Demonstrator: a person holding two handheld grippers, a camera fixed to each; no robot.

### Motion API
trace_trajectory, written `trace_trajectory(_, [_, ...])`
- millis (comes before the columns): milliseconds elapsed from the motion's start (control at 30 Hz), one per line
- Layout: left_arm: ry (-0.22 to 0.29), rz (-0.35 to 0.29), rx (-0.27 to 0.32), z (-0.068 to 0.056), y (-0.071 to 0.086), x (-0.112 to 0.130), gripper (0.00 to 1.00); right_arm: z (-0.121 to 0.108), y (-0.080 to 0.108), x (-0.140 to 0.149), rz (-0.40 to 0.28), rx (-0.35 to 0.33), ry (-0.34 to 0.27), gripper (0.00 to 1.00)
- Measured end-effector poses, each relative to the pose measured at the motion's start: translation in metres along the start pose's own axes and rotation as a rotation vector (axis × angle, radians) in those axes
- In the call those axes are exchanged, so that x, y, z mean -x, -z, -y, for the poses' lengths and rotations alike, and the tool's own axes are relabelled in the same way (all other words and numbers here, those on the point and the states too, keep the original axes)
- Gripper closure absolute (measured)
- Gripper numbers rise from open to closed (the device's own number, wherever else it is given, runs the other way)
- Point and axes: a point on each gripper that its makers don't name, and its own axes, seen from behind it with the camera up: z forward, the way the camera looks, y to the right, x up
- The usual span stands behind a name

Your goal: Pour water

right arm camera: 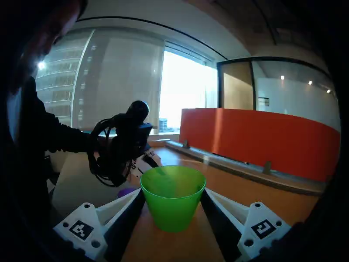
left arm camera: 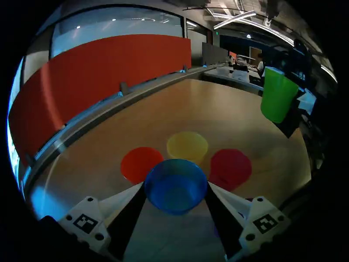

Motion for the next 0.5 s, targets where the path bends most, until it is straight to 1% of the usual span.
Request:
trace_trajectory(267, [0.008,-0.05,-0.037,0.0,0.022,-0.016,0.12,0.007,0.001,-0.007,0.002,-0.003,0.014,0.11])
trace_trajectory(500, [0.005,-0.099,-0.066,-0.005,0.043,-0.029,0.13,0.015,0.001,-0.015,0.001,-0.008,0.026,0.11])
